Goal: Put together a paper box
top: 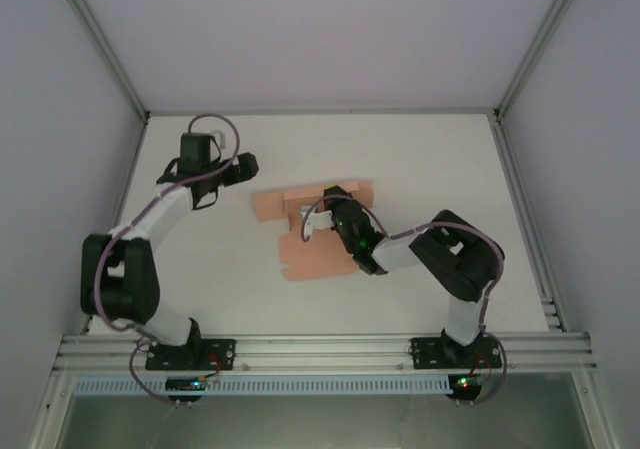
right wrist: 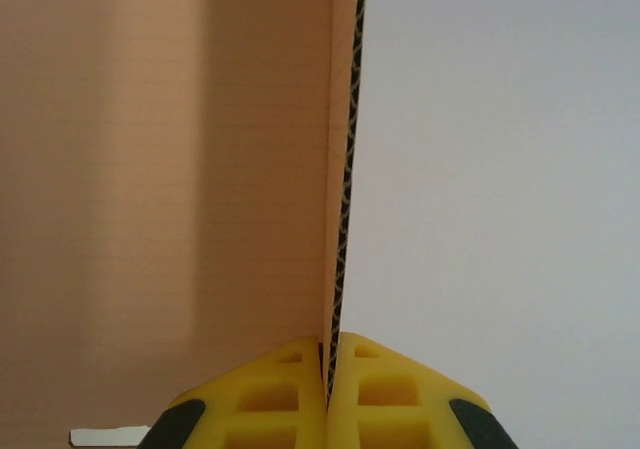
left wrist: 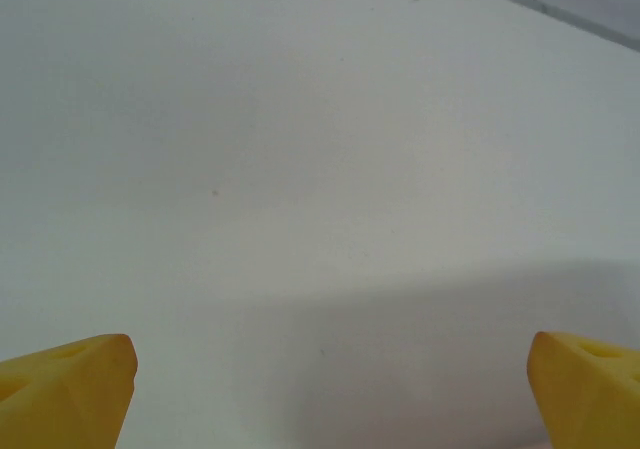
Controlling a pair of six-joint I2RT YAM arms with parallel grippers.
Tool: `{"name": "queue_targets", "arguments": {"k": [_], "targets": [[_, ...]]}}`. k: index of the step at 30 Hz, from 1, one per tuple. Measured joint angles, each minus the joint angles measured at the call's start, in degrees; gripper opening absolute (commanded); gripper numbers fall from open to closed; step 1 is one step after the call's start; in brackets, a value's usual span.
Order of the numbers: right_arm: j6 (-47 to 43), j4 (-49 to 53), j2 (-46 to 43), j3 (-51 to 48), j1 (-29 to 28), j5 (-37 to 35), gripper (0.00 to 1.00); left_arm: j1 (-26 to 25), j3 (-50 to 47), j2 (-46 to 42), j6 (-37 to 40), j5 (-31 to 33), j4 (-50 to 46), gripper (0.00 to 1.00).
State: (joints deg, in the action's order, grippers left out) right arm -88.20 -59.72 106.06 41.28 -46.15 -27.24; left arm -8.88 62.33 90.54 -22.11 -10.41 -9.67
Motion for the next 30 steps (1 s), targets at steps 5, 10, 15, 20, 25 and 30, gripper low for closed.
{"name": "queue_targets", "arguments": {"k": [5, 10, 15, 20, 25, 30], "targets": [[-0.8, -6.0, 2.9, -0.6, 0.6, 0.0, 0.0, 0.0, 2.7, 9.6, 1.7, 0.0, -2.8, 0.94], [-0.4, -7.0, 3.0, -0.9, 0.8, -0.1, 0.0, -0.3, 2.5, 11.7, 2.5, -2.3, -4.3, 0.8], [0.1, -7.2, 3.0, -1.0, 0.9, -1.0, 0.0, -2.3, -3.7, 7.9, 3.3, -8.4, -0.4, 0.65], [1.0, -7.1, 2.9, -1.2, 0.9, -2.1, 0.0, -5.3, -12.0, 1.0, 3.3, -14.8, 3.4, 0.6], [1.8, -6.9, 2.2, -2.0, 0.7, -3.1, 0.0, -7.8, -15.7, -2.6, 4.2, -15.9, 7.1, 0.58], [1.8, -6.7, 1.9, -2.4, 0.1, -4.0, 0.0, -11.2, -19.4, -2.8, 7.0, -13.2, 13.7, 0.58]]}}
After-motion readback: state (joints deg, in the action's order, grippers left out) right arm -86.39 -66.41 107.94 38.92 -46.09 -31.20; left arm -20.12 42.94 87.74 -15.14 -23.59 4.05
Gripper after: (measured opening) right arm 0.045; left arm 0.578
